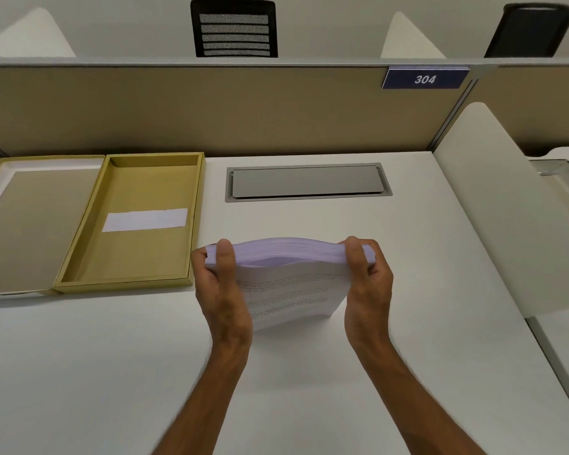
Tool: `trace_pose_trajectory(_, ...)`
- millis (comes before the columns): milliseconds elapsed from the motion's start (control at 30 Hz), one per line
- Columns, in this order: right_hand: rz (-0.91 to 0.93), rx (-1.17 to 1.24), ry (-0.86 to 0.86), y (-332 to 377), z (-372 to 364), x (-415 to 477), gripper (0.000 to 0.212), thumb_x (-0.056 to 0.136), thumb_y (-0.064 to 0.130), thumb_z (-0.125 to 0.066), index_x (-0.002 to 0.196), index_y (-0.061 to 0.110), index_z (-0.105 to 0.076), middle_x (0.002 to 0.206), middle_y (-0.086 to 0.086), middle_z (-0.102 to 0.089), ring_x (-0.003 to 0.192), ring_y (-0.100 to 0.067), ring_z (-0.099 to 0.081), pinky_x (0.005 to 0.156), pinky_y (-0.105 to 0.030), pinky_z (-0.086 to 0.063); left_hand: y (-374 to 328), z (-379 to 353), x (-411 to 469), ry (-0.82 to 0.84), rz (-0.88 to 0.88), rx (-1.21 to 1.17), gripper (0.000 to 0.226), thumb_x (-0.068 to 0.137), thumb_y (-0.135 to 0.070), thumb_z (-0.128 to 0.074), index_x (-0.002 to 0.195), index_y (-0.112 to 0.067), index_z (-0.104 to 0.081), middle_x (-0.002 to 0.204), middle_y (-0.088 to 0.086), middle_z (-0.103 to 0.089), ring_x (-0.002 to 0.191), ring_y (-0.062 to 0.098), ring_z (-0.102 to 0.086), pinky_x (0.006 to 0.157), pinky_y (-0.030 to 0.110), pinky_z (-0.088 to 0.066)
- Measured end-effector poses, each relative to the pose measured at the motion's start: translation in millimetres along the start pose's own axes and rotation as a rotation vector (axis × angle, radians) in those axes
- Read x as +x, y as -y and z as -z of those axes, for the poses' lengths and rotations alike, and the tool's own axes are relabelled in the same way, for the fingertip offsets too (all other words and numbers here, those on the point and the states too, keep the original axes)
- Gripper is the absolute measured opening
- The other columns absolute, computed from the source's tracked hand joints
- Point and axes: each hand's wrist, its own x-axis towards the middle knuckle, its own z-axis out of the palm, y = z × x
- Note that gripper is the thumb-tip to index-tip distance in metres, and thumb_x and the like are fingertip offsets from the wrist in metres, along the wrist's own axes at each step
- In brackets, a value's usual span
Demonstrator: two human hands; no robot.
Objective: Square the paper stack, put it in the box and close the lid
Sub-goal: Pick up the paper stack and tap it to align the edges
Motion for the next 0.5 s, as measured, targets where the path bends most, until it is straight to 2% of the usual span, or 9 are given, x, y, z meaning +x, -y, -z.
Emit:
trace_pose_trajectory(100,0.016,-0.009,0.036,-0.1,2.3,-0.2,0.037,0.081,0.041,-0.066,0.095,0.007,-0.060,0.083,0.002,-0.062,0.073,-0.009,-0.059,0.061,-0.017,-0.048,2.1,1.6,-2.8,0.001,-0.039,0.020,0.040,0.084,-0.051,-0.065,0.106,-0.020,-0.052,0.094,-0.003,-0.060,0.080,0.007,-0.057,0.063,0.016,-0.050)
trace_pose_trajectory(167,0.019,-0.012,0.037,0.3,2.6,-0.5,0.037,0.081,0.039,-0.067,0.097,0.007,-0.061,0.085,-0.001,-0.063,0.075,-0.012,-0.060,0.061,-0.018,-0.049,3.0,2.0,-4.0,-0.006,-0.037,0.017,0.038,0.085,-0.048,-0.066,0.108,-0.020,-0.053,0.098,0.000,-0.061,0.084,0.010,-0.059,0.063,0.015,-0.050)
trace_pose_trajectory(233,0.012,-0.010,0.027,2.4,1.3,-0.1,0.036,0.082,0.041,-0.067,0.095,0.007,-0.061,0.081,0.001,-0.062,0.072,-0.008,-0.059,0.060,-0.018,-0.049,2.5,2.1,-4.5,-0.012,-0.031,0.006,0.040,0.083,-0.056,-0.064,0.106,-0.025,-0.054,0.099,0.001,-0.062,0.085,0.012,-0.059,0.065,0.017,-0.052)
trace_pose_trajectory(333,-0.041,-0.016,-0.029,4.7,-2.7,1.9,0.026,0.094,0.034,-0.060,0.075,0.017,-0.052,0.061,0.018,-0.051,0.055,0.003,-0.048,0.052,-0.010,-0.041,-0.5,-0.1,-3.3,-0.059,-0.026,0.022,0.035,0.086,-0.062,-0.053,0.095,-0.029,-0.052,0.087,-0.003,-0.058,0.077,0.007,-0.055,0.063,0.017,-0.049)
trace_pose_trajectory(400,-0.061,-0.034,-0.076,5.1,-5.8,3.0,0.035,0.098,0.032,-0.055,0.065,0.026,-0.043,0.055,0.018,-0.042,0.051,0.002,-0.040,0.049,-0.009,-0.034,-1.8,-3.2,-1.6,-0.109,-0.013,0.047,0.026,0.096,-0.053,-0.047,0.086,-0.030,-0.050,0.079,-0.005,-0.054,0.072,0.006,-0.053,0.059,0.016,-0.045)
trace_pose_trajectory(500,-0.067,-0.027,-0.102,4.7,-7.0,4.3,0.034,0.093,0.036,-0.053,0.062,0.028,-0.042,0.055,0.016,-0.040,0.052,0.000,-0.038,0.049,-0.009,-0.033,-1.5,-5.3,-0.2,-0.137,-0.002,0.079,0.022,0.102,-0.041,-0.045,0.085,-0.027,-0.049,0.077,-0.004,-0.053,0.071,0.010,-0.054,0.053,0.011,-0.045)
